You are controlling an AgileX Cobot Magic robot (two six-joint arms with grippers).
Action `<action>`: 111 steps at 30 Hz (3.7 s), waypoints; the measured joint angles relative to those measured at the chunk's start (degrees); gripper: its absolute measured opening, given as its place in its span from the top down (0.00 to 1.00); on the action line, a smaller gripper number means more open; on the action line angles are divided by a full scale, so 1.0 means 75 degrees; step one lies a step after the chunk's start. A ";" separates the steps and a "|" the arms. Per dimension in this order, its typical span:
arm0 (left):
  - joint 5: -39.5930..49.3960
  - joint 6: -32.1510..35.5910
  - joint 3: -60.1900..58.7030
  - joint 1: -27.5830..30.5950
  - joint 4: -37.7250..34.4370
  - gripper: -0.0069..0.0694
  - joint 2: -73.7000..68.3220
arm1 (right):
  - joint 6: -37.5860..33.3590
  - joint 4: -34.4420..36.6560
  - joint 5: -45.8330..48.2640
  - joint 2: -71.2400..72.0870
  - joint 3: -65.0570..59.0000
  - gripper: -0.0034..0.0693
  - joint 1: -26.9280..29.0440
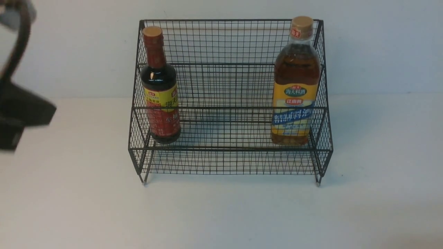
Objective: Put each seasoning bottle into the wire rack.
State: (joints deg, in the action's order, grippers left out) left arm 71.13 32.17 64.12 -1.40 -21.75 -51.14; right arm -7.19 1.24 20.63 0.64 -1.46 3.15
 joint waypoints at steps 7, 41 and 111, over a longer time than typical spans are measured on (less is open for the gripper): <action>-0.1591 -0.0326 -0.2781 0.0000 -0.0653 0.92 0.2649 | 0.0000 0.0000 0.0000 0.0000 0.0000 0.97 0.0000; -0.7319 -0.2820 -0.8730 -0.0112 0.1122 0.92 0.6896 | 0.0000 0.0000 0.0007 0.0000 0.0000 0.97 0.0000; -0.6661 -0.4557 -0.8777 -0.0265 0.3362 0.92 0.6896 | 0.0063 0.0000 0.0007 0.0000 0.0000 0.97 0.0000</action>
